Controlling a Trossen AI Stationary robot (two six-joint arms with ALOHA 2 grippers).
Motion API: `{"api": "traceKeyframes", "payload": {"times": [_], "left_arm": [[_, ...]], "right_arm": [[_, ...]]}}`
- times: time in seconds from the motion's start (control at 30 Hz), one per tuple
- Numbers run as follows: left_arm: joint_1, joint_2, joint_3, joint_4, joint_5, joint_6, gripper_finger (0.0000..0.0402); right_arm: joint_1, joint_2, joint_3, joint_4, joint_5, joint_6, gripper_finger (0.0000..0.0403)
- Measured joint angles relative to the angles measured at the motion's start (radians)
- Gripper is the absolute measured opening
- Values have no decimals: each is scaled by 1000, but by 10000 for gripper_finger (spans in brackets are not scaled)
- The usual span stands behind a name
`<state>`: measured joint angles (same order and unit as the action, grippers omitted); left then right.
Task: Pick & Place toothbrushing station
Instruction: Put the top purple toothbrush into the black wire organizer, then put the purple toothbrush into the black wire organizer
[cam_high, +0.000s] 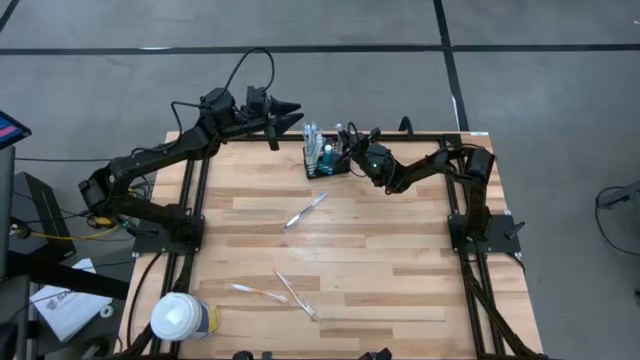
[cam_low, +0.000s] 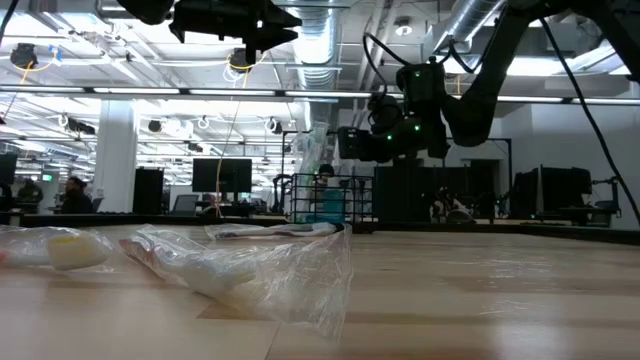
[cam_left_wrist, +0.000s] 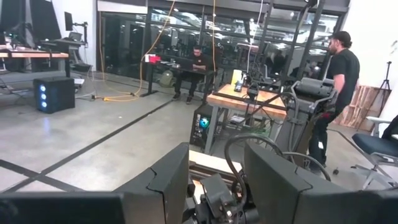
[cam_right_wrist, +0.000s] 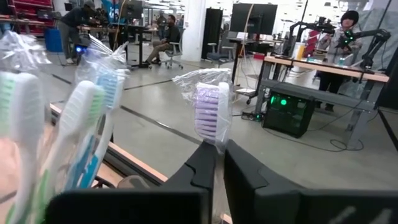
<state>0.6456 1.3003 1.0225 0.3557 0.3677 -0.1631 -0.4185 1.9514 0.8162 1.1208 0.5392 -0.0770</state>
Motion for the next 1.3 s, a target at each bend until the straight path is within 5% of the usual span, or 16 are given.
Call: {"api": "traceKeyframes", "payload": {"times": [0.7, 1.07, 1.3], "left_arm": [[0, 0, 0, 0, -1, 0, 147], [2, 0, 0, -24, 3, 1, 147], [-38, 0, 0, -284, 33, -26, 147]], "right_arm": [[13, -104, -2, -65, -16, -57, 173], [11, -563, 2, -514, -5, -48, 211], [123, -823, 299, -1301, -118, 119, 195]]}}
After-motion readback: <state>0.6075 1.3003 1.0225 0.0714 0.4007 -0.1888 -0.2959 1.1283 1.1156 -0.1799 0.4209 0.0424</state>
